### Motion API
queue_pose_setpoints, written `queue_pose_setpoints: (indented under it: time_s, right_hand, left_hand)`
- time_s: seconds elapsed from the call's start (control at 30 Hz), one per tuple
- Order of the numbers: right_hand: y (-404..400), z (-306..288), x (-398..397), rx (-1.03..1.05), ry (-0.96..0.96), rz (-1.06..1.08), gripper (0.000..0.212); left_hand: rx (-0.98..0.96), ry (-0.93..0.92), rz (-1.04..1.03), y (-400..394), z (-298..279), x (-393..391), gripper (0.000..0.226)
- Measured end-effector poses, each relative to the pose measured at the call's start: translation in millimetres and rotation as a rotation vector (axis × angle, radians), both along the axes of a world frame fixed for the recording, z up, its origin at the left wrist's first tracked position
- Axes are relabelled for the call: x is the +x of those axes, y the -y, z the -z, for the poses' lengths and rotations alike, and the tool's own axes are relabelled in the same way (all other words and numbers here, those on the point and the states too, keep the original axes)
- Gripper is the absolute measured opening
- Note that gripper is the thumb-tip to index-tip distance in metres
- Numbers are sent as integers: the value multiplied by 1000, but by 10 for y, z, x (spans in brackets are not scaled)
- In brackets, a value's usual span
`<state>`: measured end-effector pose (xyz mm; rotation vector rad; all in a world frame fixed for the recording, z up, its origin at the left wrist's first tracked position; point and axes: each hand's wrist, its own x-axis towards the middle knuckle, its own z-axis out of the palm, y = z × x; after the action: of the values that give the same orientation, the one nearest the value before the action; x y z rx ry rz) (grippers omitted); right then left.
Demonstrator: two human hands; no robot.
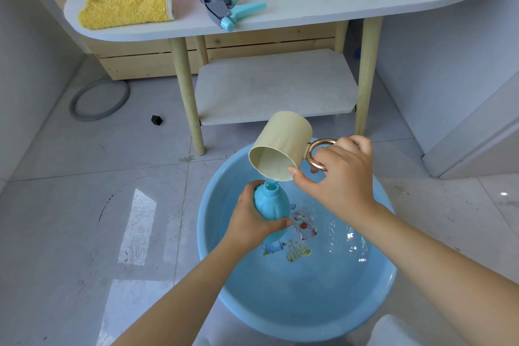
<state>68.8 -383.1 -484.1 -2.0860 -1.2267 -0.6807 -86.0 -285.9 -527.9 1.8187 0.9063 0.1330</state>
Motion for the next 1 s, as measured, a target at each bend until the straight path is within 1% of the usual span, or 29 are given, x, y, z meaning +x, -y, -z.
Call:
queue_pose_setpoints:
  time_s: [0.4, 0.7, 0.8, 0.87, 1.0]
  right_hand:
    - [-10, 25, 16, 32, 61, -29, 44]
    - [-8, 46, 23, 16, 78, -23, 46]
    - [-13, 27, 7, 10, 16, -6, 46]
    - [-25, 25, -4, -2, -73, 32, 46]
    - [-53, 88, 51, -33, -273, 156, 48]
  left_hand:
    - [-9, 8, -11, -12, 12, 14, 82]
    - [-21, 12, -15, -6, 6, 22, 81]
    - [-23, 17, -28, -7, 9, 27, 82]
    - [-23, 17, -40, -12, 13, 26, 84]
    - [-41, 31, -76, -34, 17, 18, 97]
